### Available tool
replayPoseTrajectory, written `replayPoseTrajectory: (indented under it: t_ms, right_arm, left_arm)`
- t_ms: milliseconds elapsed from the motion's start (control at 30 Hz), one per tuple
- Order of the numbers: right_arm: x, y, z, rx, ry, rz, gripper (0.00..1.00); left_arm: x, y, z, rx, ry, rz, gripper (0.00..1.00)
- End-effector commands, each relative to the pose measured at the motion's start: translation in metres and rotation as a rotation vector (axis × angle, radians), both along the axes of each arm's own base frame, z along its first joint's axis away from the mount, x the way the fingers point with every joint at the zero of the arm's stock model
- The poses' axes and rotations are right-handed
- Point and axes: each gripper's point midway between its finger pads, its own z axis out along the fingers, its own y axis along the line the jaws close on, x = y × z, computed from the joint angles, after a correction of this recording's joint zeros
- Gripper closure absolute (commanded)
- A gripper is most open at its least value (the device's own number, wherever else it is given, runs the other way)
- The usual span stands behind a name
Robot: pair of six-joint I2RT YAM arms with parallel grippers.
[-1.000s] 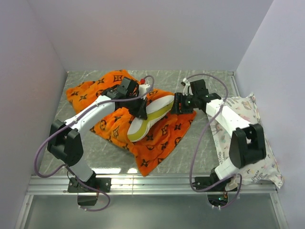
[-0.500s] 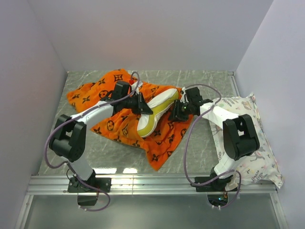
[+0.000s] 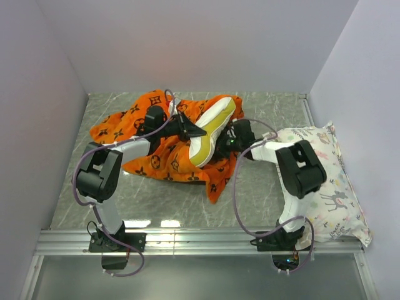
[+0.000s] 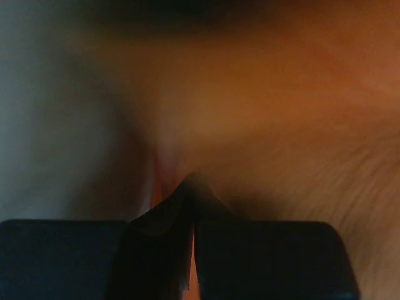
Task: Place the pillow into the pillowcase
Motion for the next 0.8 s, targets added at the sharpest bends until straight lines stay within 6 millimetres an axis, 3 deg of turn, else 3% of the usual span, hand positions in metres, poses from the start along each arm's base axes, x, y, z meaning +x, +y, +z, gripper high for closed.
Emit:
replayPoseTrajectory:
  t_ms: [0,67,100,200,267,300,367,400,533,567,667,733,767]
  right_arm:
    - [0.022,0.029,0.035,0.270,-0.031,-0.040,0.98]
    - [0.032,0.037,0.048,0.364,-0.030,-0.057,1.00]
    - [0.042,0.041,0.066,0.419,-0.093,-0.055,1.00]
    - [0.058,0.055,0.076,0.429,-0.117,-0.069,1.00]
    - [0.067,0.059,0.057,0.296,-0.155,-0.075,1.00]
    - [0.079,0.053,0.038,0.165,-0.112,-0.148,1.00]
    - [0.078,0.052,0.010,0.001,-0.115,-0.138,1.00]
    - [0.073,0.038,-0.023,-0.127,-0.036,-0.179,1.00]
    - [0.069,0.000,-0.057,-0.331,-0.012,-0.222,1.00]
    - [0.060,-0.012,-0.065,-0.412,0.001,-0.195,1.00]
    - [0.052,-0.042,-0.066,-0.560,-0.010,-0.165,1.00]
    - [0.049,-0.059,-0.056,-0.617,-0.026,-0.156,1.00]
    - [0.043,-0.077,-0.059,-0.690,-0.020,-0.129,1.00]
  left_arm:
    - [-0.027,-0.006,0.061,-0.173,-0.104,-0.126,0.99]
    - [-0.031,-0.005,0.057,-0.181,-0.081,-0.128,0.99]
    - [-0.033,-0.004,0.056,-0.183,-0.077,-0.131,1.00]
    - [-0.035,-0.003,0.050,-0.172,-0.061,-0.129,1.00]
    - [-0.031,-0.003,0.044,-0.155,-0.059,-0.110,0.99]
    - [-0.031,-0.003,0.040,-0.145,-0.040,-0.105,0.99]
    - [-0.027,-0.002,0.035,-0.126,-0.036,-0.086,0.99]
    - [-0.026,0.000,0.029,-0.103,-0.010,-0.078,0.99]
    - [-0.019,0.010,0.023,-0.066,-0.010,-0.026,0.99]
    - [-0.013,0.016,0.020,-0.050,-0.008,0.005,0.99]
    - [0.001,0.034,0.003,0.041,0.003,0.092,1.00]
    - [0.005,0.046,-0.010,0.108,0.013,0.134,1.00]
    - [0.011,0.053,-0.013,0.123,0.014,0.169,1.00]
